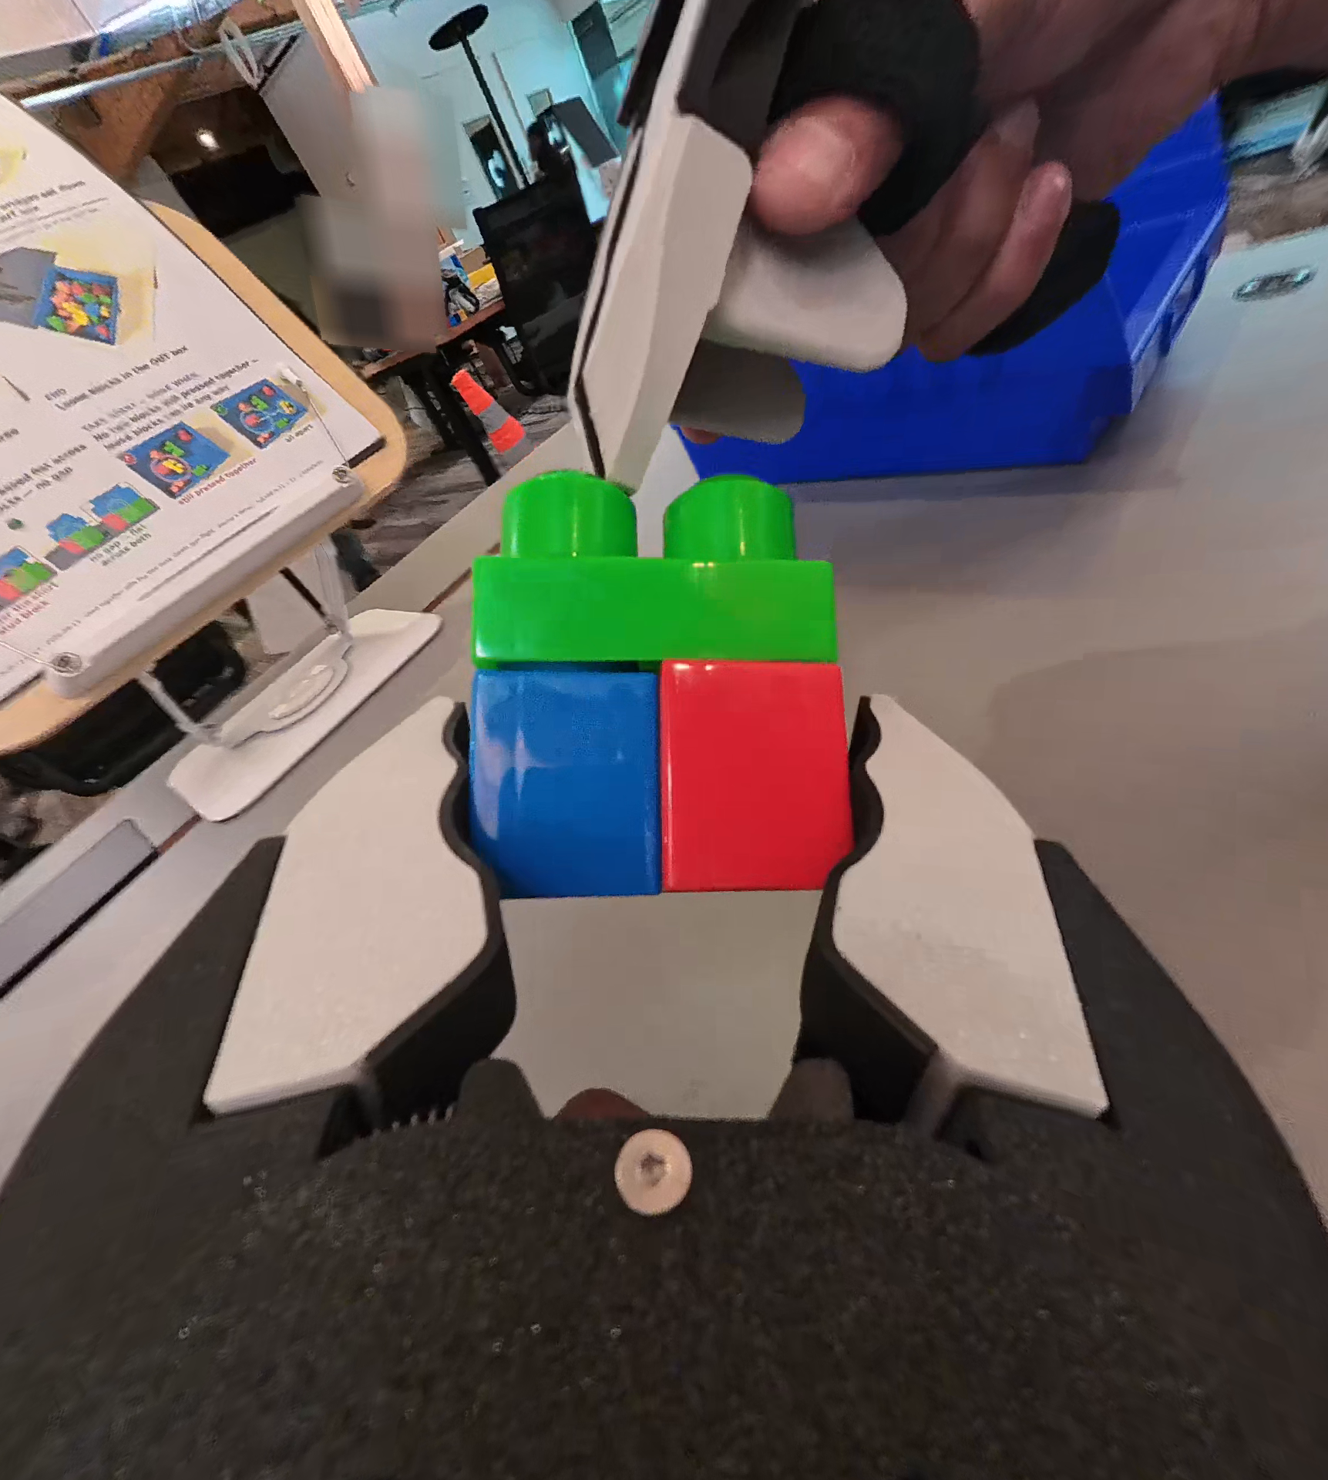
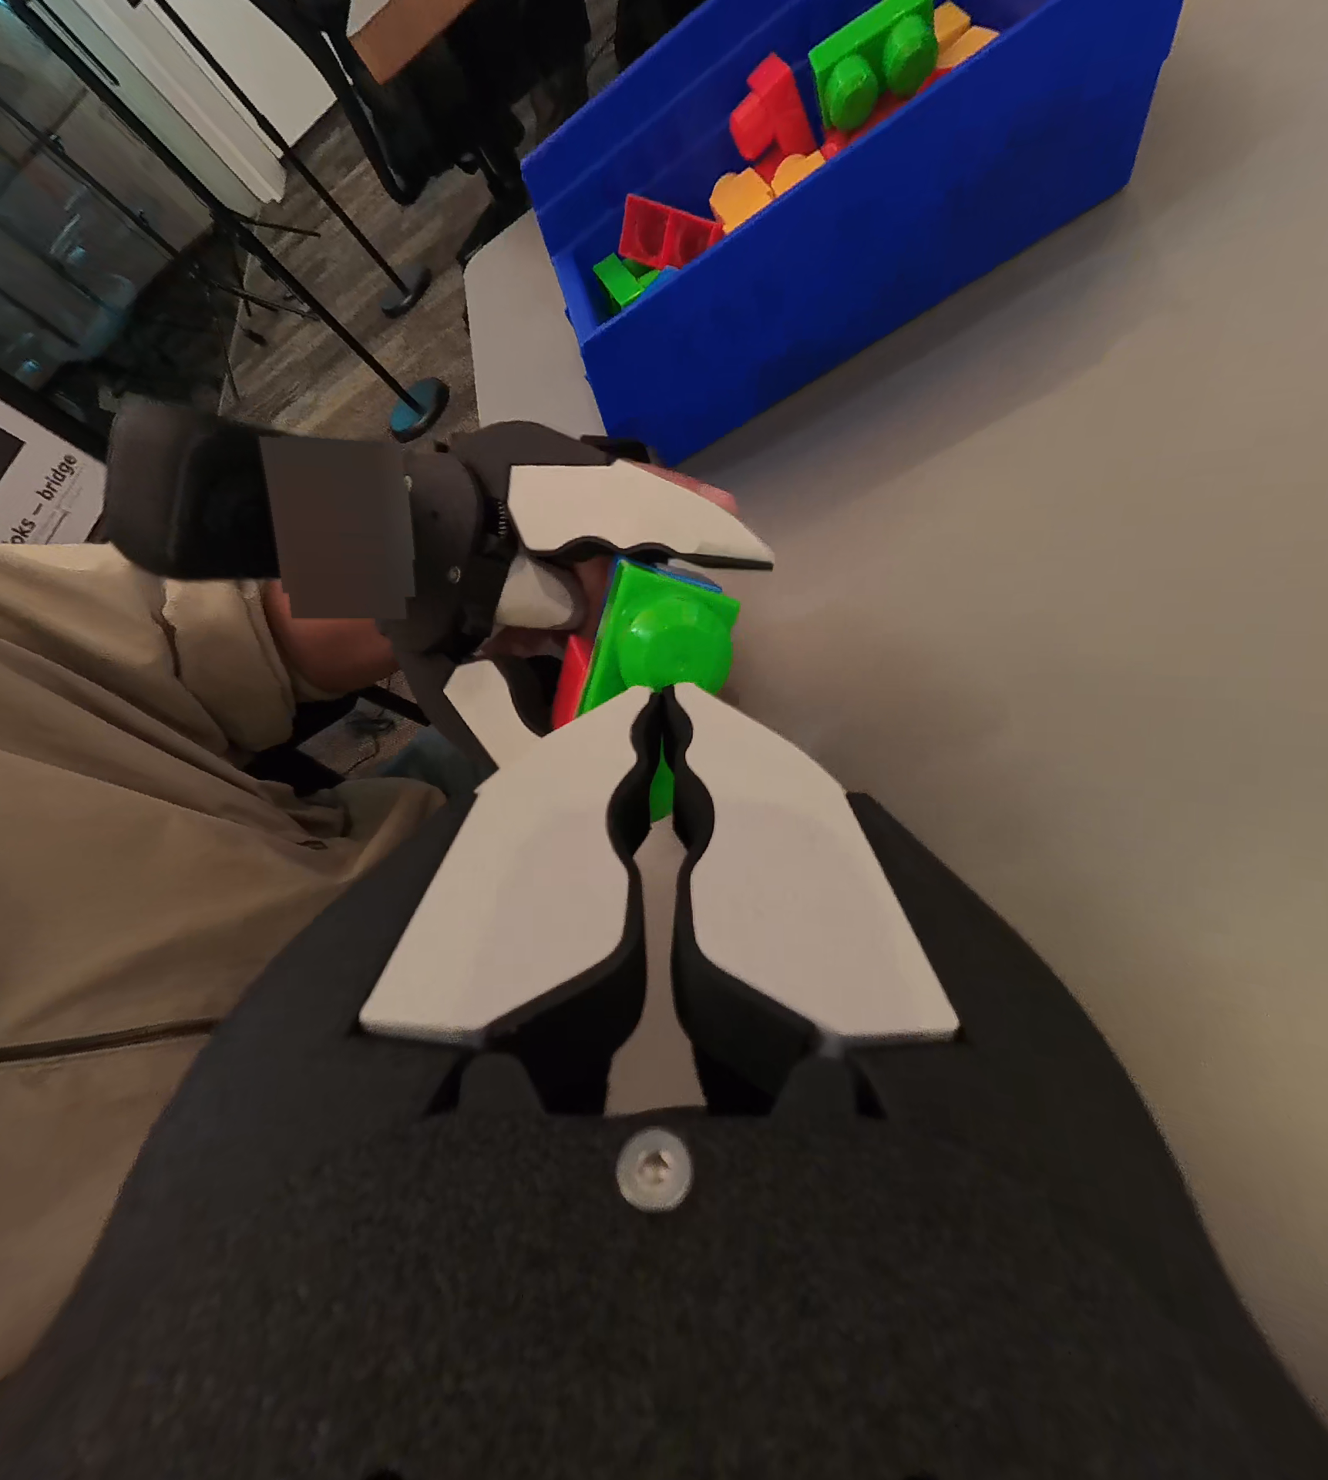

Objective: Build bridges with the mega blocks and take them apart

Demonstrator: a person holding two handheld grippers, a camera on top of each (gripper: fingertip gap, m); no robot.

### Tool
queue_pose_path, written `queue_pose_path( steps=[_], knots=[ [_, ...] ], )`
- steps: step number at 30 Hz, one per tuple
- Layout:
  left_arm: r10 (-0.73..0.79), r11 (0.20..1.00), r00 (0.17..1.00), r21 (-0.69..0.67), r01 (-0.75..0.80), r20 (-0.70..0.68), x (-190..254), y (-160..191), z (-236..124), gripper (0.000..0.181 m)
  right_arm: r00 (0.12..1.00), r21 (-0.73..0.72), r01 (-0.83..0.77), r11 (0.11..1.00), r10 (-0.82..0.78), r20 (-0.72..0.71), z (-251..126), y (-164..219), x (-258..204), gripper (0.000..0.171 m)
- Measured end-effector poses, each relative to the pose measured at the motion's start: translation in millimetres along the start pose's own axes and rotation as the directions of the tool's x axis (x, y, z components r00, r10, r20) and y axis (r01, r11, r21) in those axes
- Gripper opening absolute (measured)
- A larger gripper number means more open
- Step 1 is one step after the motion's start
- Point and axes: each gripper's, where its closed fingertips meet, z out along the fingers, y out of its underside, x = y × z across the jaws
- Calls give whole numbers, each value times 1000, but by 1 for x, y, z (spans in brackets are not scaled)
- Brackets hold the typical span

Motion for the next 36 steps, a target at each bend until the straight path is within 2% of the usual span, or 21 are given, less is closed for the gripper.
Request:
queue_pose_path(
  steps=[3, 6, 7, 8, 10, 12, 15, 18, 20, 27, 36],
  knots=[
    [3, 1000, 998, 17, -4, 59, -9, -4, 0, 89, 998, 57, 6, 998, -2, -69, -3, -3, 8, 0],
    [-30, 998, 988, 56, 22, 149, -25, -15, -3, 89, 996, 318, 10, 948, 18, -84, -17, -22, 3, 3],
    [-35, 998, 981, 64, 23, 190, -31, -19, -5, 89, 996, 398, 3, 917, 31, -79, -19, -24, -1, 25],
    [-46, 997, 975, 74, 31, 216, -35, -22, -6, 89, 997, 448, -3, 894, 39, -73, -16, -21, -4, 41],
    [-71, 994, 960, 103, 44, 271, -42, -28, -10, 89, 997, 494, -40, 869, 65, -34, -6, -14, -11, 62],
    [-64, 994, 961, 104, 37, 269, -38, -31, -9, 89, 995, 497, -88, 863, 96, 10, 6, -9, -17, 74],
    [-41, 996, 964, 92, 17, 263, -29, -32, -5, 89, 997, 429, -78, 900, 79, 16, 22, -5, -24, 72],
    [-43, 993, 966, 121, 12, 255, -22, -41, -5, 90, 997, 371, -76, 926, 68, 32, 32, -2, -29, 61],
    [-29, 991, 961, 131, -7, 277, -20, -47, -6, 90, 995, 361, -82, 929, 57, 78, 34, -4, -36, 42],
    [-35, 995, 968, 102, 10, 248, -19, -45, -6, 91, 996, 340, -85, 937, 66, 67, 36, -4, -36, 41],
    [109, 983, 931, 100, -152, 349, -24, -54, -16, 90, 940, 386, -276, 880, 164, 299, 31, -13, -47, 41]
  ],
)
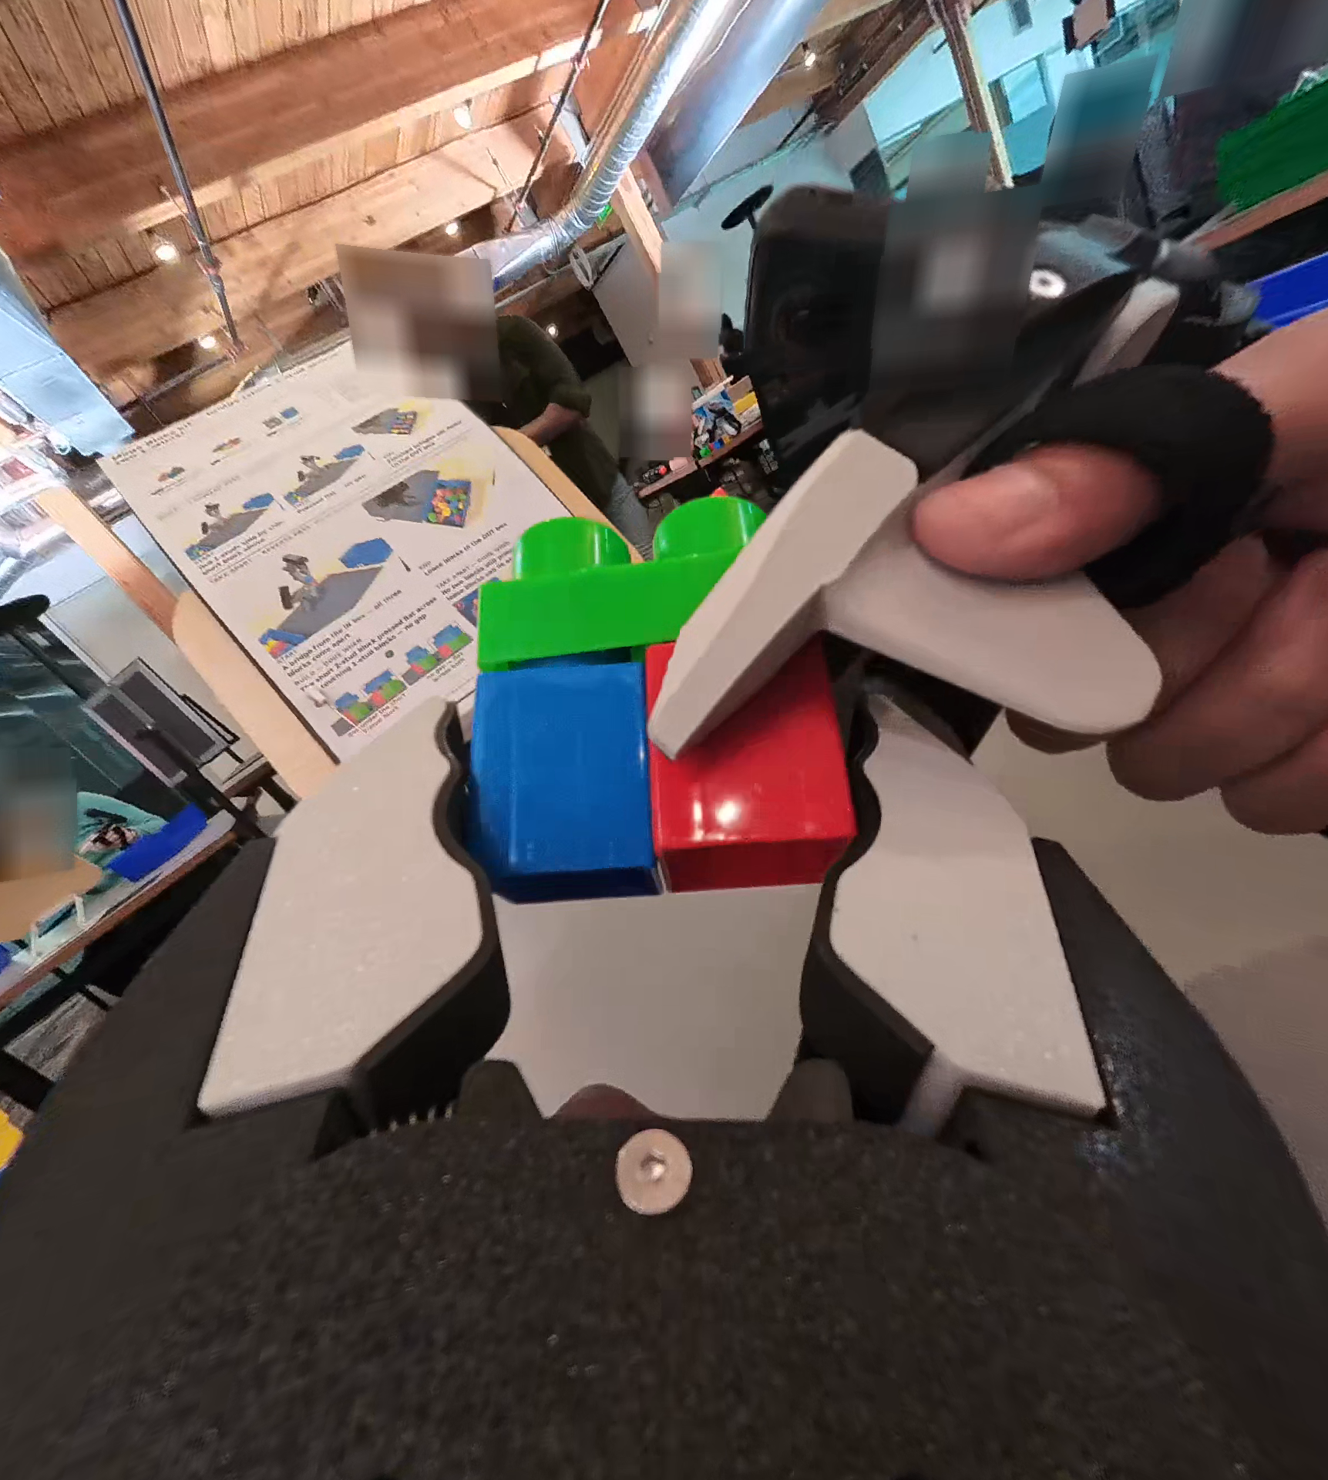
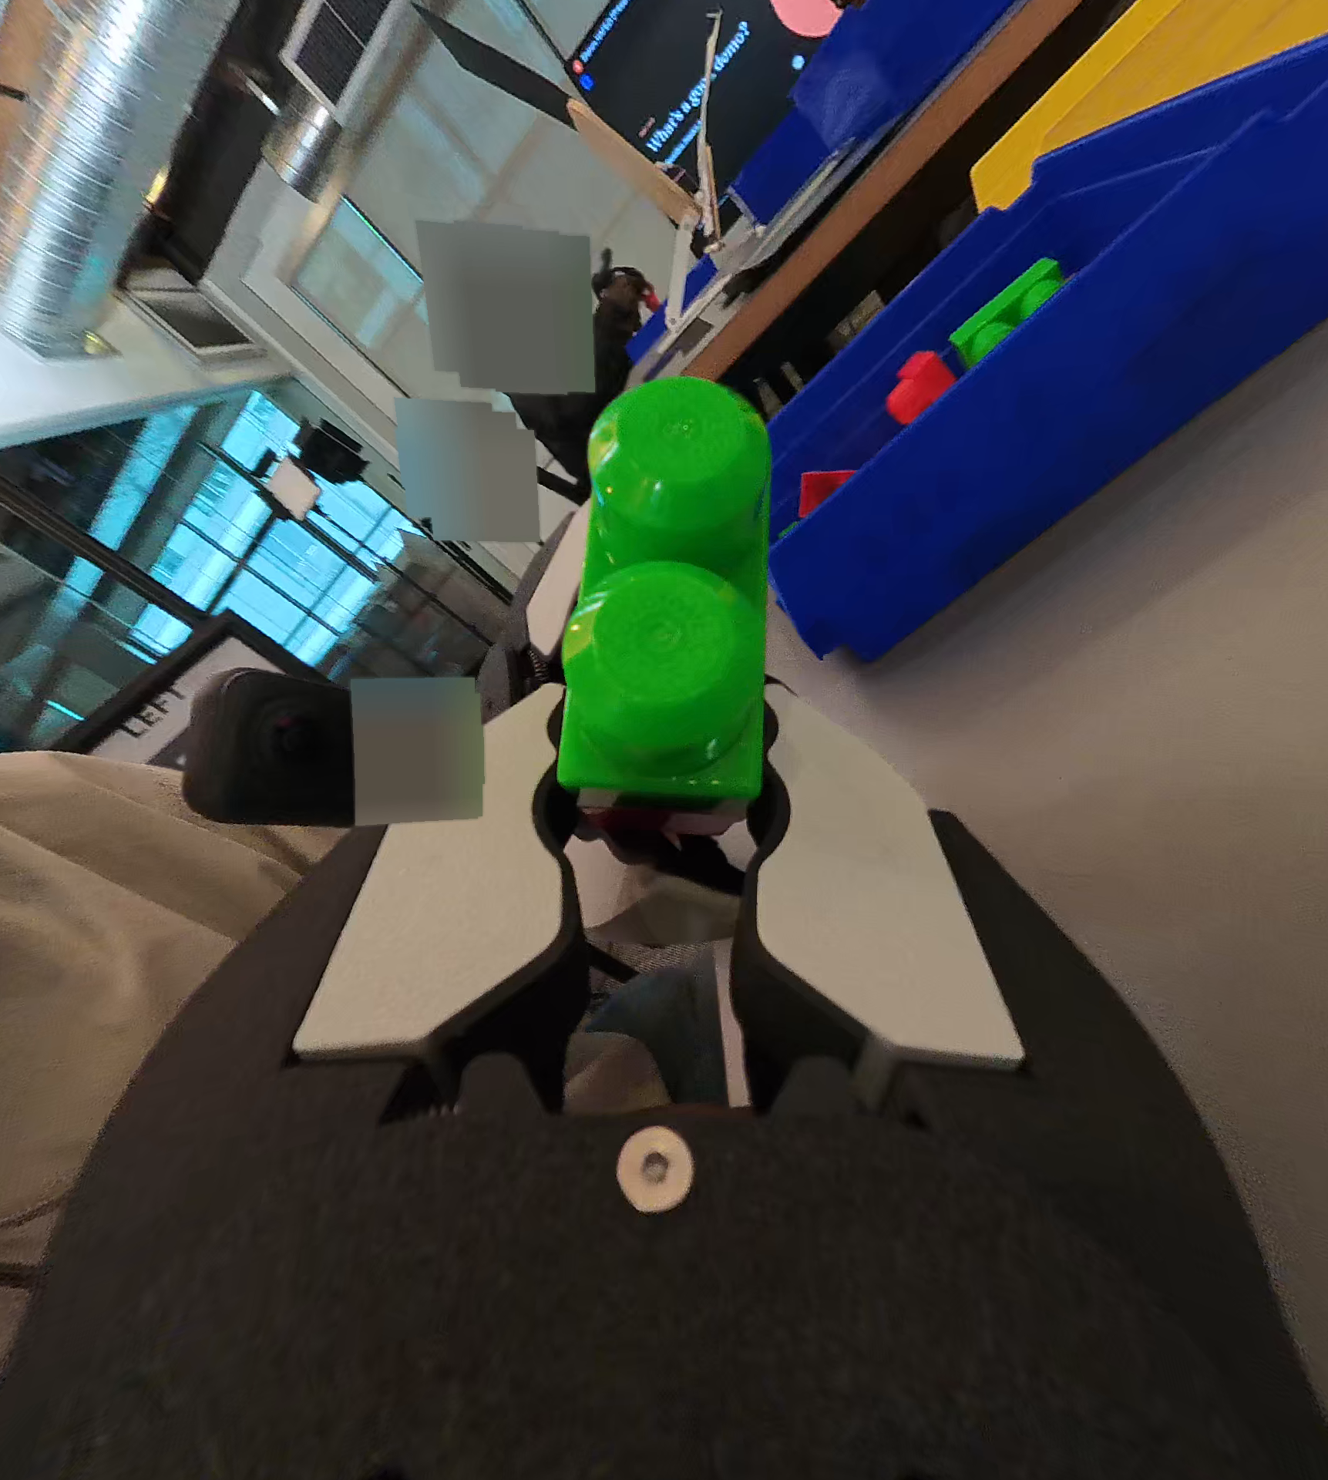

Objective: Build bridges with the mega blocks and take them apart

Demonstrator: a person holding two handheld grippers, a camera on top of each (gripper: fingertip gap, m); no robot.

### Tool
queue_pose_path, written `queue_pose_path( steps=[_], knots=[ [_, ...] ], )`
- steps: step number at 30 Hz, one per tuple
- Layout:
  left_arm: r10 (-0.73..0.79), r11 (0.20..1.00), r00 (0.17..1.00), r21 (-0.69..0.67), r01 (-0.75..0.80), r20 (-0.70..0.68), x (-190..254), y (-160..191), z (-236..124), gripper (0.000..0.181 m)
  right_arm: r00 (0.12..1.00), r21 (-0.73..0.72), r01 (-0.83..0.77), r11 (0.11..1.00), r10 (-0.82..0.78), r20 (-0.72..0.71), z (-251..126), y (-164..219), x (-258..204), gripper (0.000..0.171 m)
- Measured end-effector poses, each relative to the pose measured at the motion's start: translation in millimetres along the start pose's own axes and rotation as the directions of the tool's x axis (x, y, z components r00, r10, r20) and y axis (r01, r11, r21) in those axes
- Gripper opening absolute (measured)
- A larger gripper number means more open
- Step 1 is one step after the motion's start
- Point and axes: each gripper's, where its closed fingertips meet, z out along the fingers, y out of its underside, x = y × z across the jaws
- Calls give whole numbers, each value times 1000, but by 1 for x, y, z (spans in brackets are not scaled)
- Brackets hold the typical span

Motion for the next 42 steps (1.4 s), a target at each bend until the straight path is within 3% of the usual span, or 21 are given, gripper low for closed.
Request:
queue_pose_path(
  steps=[7, 16, 30, 42],
  knots=[
    [26, 999, 999, 37, -27, 31, -3, -5, -3, 90, 998, 35, -36, 999, 35, 45, -2, -2, -3, 41],
    [-6, 1000, 1000, 28, 6, -7, -1, -1, -3, 88, 1000, 102, -16, 995, 17, -16, -4, -11, 2, 41],
    [70, 995, 996, -63, -74, -52, 3, 18, -1, 80, 987, 86, 98, 991, -86, -138, -11, -11, 13, 41],
    [26, 996, 999, -85, -29, -35, 2, 21, 2, 76, 959, 20, 175, 984, -166, -231, -12, -10, 15, 42]
  ],
)
